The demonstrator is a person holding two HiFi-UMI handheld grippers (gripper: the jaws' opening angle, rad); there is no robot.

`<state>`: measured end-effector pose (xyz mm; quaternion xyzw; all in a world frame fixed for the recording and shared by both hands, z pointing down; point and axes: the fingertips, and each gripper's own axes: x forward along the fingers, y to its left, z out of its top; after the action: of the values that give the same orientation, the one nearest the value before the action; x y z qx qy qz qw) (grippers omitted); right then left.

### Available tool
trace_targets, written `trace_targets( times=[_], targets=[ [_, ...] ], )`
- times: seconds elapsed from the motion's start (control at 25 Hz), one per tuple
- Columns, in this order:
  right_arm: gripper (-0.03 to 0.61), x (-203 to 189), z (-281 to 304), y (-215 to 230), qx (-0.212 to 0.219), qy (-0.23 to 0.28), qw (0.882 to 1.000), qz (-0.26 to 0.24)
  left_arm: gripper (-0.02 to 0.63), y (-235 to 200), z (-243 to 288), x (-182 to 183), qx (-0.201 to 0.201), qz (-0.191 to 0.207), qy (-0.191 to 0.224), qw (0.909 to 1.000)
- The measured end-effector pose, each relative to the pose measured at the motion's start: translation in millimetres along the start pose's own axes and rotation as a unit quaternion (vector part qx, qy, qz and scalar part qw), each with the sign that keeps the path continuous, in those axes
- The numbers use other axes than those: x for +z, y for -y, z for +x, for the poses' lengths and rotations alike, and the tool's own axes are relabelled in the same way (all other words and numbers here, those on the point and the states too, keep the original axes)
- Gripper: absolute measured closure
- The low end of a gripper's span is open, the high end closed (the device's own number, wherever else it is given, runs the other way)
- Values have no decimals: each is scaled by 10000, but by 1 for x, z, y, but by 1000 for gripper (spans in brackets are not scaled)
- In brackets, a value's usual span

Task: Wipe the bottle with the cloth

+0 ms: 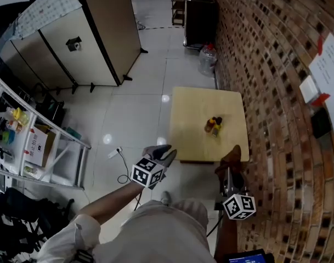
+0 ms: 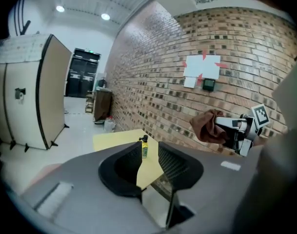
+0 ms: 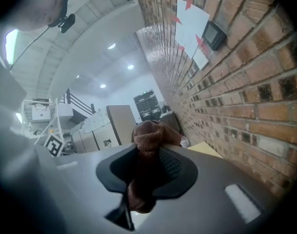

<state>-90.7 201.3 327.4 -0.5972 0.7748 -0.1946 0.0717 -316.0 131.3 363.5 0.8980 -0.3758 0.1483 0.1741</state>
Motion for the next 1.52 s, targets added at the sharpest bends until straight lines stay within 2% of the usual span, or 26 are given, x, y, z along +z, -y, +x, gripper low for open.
trace_targets(
  times=[0.08,0.16,0.24,0.4,0.52,0.64,0.76,0.84,0.96,1.16,1.32,1.52],
  targets=[
    [499,-11,-15,1,165,-294,9994,5,495,22,4,8,-303,437,-186,9984],
    [499,-24,-32,0,303,-669,9973,-42,500,40,-2,6,-407,861,-432,9945],
    [498,-20,-51,1,418,-791,9960,-79,505,64,-15,3,-463,994,-447,9930],
    [497,6,-82,3,494,-437,9978,-68,512,109,-51,-8,-218,681,-157,9973],
    [497,21,-93,14,503,-148,9985,-146,512,123,-50,-20,148,167,76,9997],
    [497,18,-111,23,601,-118,9979,-207,514,135,-55,-37,547,-389,307,9973],
    [497,10,-122,27,769,-195,9961,-381,515,141,-62,-52,867,-601,384,9937],
    [497,9,-128,31,819,-245,9955,-410,515,144,-63,-60,929,-721,378,9923],
    [497,13,-135,37,688,-217,9964,-447,515,141,-67,-66,914,-656,265,9933],
    [500,8,-139,37,529,-191,9977,-377,517,125,-80,-67,935,-239,167,9952],
    [505,1,-136,25,606,-328,9965,-465,518,127,-80,-73,860,-411,76,9954],
    [506,-2,-143,16,640,-275,9970,-341,518,146,-73,-79,646,-337,-22,9973]
  ],
)
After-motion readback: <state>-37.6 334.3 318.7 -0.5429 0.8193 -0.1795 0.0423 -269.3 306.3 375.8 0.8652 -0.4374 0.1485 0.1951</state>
